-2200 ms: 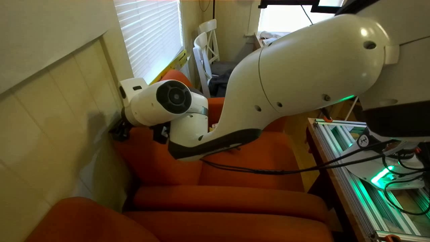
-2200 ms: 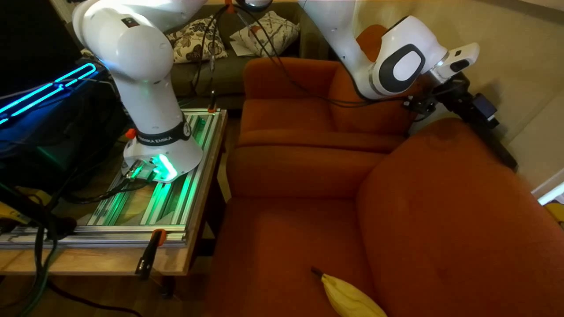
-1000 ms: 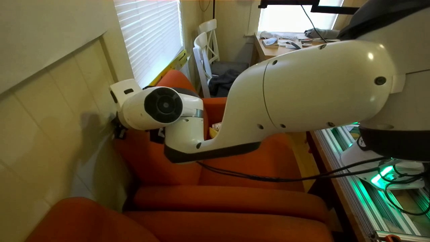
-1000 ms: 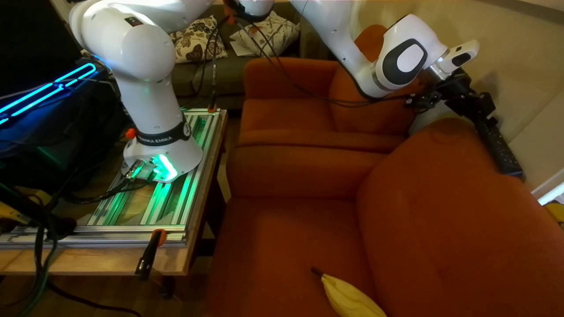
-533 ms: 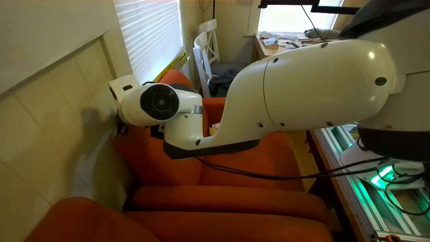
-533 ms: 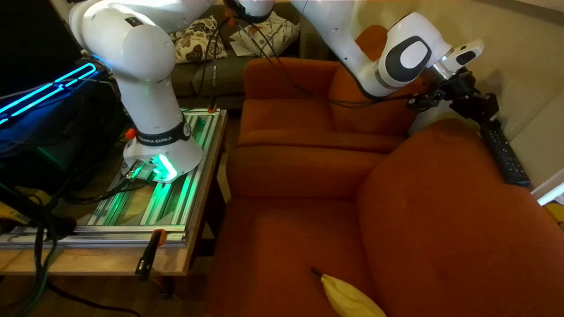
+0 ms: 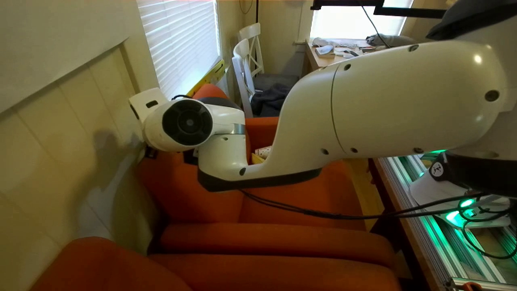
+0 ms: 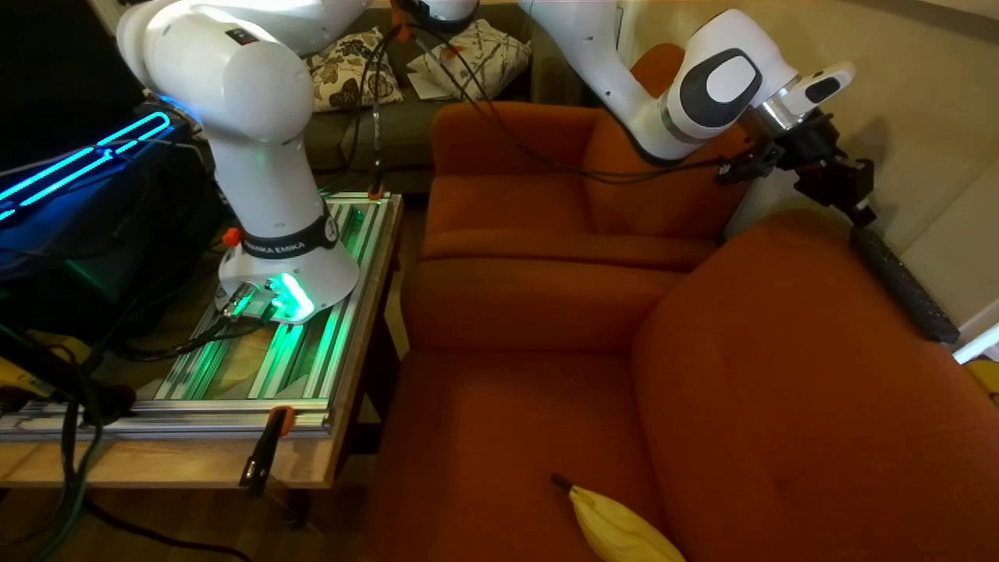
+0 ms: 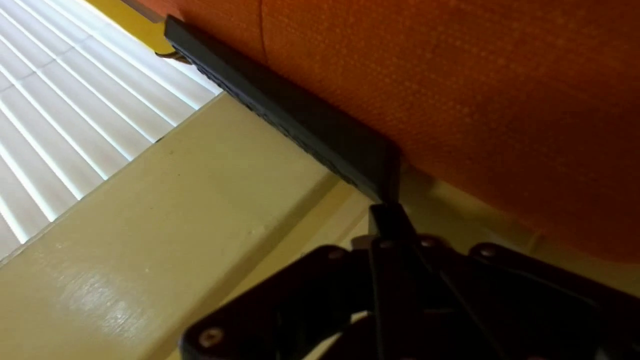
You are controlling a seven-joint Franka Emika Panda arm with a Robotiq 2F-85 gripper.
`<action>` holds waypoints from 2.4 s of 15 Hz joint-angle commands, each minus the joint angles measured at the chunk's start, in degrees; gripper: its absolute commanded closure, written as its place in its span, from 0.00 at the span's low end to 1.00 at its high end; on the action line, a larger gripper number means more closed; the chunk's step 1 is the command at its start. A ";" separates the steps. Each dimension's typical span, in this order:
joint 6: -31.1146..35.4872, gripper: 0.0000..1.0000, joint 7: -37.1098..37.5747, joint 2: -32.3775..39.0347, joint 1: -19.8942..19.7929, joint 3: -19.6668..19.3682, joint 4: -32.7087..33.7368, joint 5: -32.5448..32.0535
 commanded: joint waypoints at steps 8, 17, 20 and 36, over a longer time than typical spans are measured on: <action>-1.41 1.00 -0.25 -4.54 5.47 -2.51 -9.87 -5.65; -2.01 0.61 -1.41 -12.23 6.06 -1.62 -14.27 -6.01; -3.78 0.40 -0.39 -13.51 6.08 -1.65 -13.07 -6.18; -6.34 0.00 0.96 -6.33 -0.49 1.90 -1.31 -11.90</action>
